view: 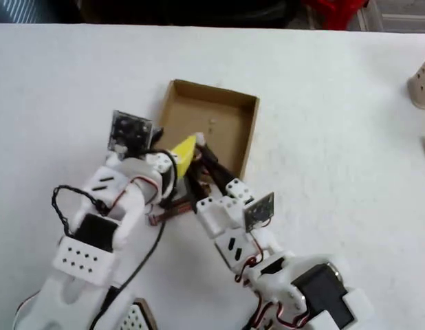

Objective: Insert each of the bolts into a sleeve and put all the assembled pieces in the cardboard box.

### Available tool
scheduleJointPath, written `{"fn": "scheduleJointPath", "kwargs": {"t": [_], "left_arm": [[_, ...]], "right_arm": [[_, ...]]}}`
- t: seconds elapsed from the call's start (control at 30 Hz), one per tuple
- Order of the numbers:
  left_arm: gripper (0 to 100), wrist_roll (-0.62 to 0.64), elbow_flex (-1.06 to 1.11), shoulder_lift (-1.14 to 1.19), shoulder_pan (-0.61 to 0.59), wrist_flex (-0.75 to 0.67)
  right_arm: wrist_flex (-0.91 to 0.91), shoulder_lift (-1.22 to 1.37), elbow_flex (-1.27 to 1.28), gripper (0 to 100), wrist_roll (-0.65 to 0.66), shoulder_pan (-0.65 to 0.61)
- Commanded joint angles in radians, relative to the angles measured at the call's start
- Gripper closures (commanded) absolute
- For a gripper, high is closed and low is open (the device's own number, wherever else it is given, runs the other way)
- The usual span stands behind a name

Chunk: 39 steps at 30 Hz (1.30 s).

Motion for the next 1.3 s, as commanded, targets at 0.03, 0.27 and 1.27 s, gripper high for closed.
{"fn": "scheduleJointPath", "kwargs": {"t": [0.03, 0.27, 1.27], "left_arm": [[73, 0.049, -0.086, -0.021, -0.045, 0.026], [73, 0.115, -0.089, -0.246, -0.061, 0.081], [97, -0.152, 0.436, -0.051, -0.435, -0.101]], "right_arm": [[0.001, -0.007, 0.005, 98.4, -0.002, 0.010], [0.001, -0.007, 0.005, 98.4, -0.002, 0.010], [0.354, -0.016, -0.161, 98.4, 0.081, 0.186]]}}
